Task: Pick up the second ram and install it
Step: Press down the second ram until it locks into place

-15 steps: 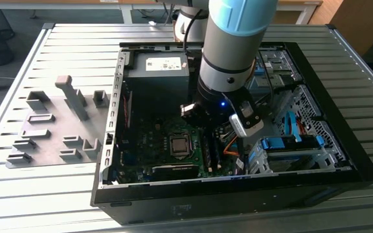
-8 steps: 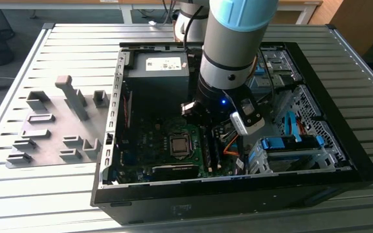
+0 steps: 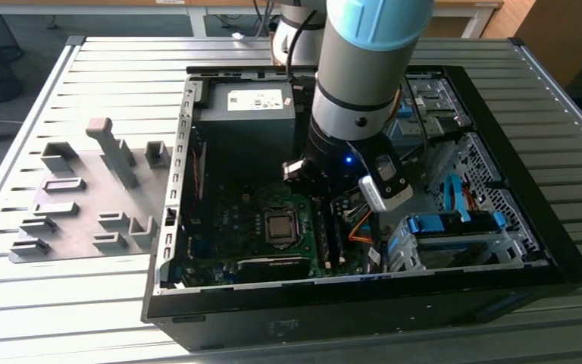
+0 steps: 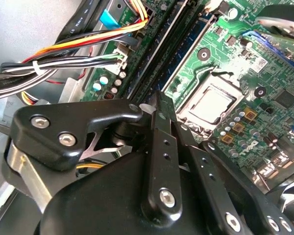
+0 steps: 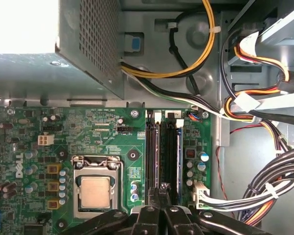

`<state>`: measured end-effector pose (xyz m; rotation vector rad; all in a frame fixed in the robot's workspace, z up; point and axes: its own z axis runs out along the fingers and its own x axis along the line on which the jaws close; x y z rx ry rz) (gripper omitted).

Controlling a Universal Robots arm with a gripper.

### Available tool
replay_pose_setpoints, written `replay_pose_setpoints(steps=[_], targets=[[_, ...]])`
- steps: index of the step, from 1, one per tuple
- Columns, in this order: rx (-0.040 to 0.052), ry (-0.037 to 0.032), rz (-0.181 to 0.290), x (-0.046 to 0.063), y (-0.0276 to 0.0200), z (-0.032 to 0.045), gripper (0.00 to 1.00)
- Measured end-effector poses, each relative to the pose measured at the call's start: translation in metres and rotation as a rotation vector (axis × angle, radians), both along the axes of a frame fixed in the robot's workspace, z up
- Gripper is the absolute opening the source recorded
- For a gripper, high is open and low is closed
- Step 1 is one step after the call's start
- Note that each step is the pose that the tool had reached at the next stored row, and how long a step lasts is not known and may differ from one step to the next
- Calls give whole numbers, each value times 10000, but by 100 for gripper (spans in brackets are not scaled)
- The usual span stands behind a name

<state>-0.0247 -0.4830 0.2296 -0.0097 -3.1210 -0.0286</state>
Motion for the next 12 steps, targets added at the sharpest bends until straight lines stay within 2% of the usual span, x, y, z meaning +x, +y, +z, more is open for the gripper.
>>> replay_pose_setpoints(steps=[12], targets=[[-16, 5, 0, 0, -2, -119, 11]])
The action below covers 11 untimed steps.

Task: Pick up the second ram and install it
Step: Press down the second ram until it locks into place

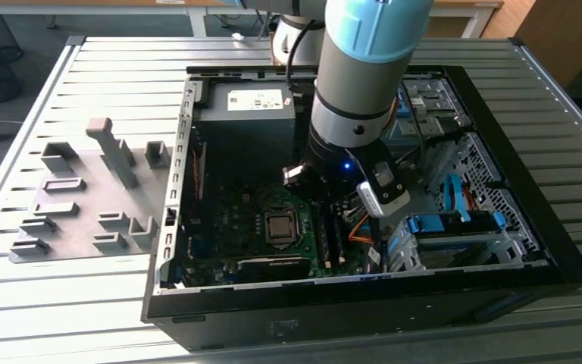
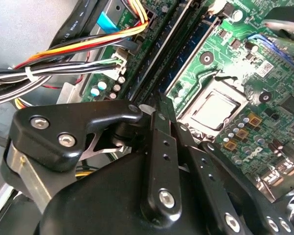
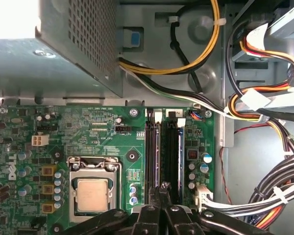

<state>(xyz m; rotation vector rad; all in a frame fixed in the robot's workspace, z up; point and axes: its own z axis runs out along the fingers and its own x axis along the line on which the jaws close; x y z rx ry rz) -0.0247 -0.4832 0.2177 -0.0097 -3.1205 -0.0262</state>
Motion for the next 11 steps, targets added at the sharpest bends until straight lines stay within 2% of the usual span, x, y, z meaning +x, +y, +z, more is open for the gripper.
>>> replay_pose_setpoints(steps=[4, 6, 8, 11], targets=[[4, -1, 0, 0, 1, -32, 11], [2, -2, 0, 1, 3, -21, 11], [44, -15, -1, 2, 7, 33, 11], [21, -8, -1, 1, 3, 167, 11]])
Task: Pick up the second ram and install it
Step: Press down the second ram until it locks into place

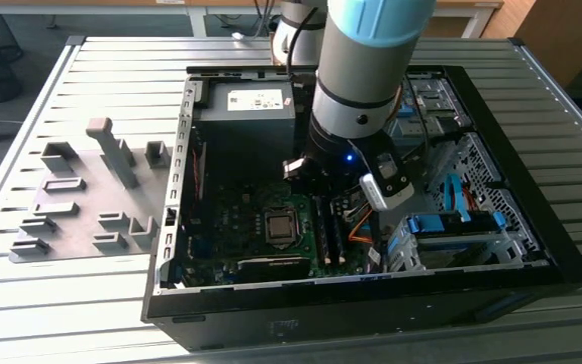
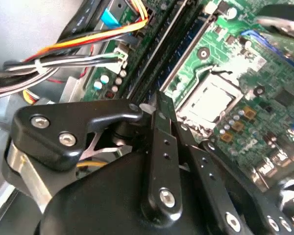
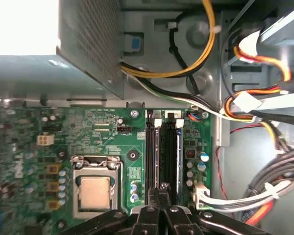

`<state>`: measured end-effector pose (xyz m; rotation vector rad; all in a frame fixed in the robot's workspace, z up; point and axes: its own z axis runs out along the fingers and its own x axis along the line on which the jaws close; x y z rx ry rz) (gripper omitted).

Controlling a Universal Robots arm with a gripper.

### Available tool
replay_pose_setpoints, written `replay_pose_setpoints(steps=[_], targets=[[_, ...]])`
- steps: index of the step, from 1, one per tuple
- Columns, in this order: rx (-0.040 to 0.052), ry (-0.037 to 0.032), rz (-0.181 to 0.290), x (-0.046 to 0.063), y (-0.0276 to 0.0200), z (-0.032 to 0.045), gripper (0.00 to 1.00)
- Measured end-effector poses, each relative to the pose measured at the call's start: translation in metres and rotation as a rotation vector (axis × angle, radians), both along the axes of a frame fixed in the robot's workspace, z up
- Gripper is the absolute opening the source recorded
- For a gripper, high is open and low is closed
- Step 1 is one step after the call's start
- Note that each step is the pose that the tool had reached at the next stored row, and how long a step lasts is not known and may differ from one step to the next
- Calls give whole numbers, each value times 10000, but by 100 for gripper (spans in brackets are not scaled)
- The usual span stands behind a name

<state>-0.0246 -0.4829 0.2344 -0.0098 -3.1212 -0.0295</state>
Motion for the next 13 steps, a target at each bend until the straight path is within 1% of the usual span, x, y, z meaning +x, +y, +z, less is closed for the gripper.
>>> replay_pose_setpoints(steps=[2, 4, 13], targets=[[-6, 2, 0, 0, -1, 66, 11], [-6, 2, 1, 0, -1, 103, 11], [-5, 2, 1, 0, -1, 123, 11]])
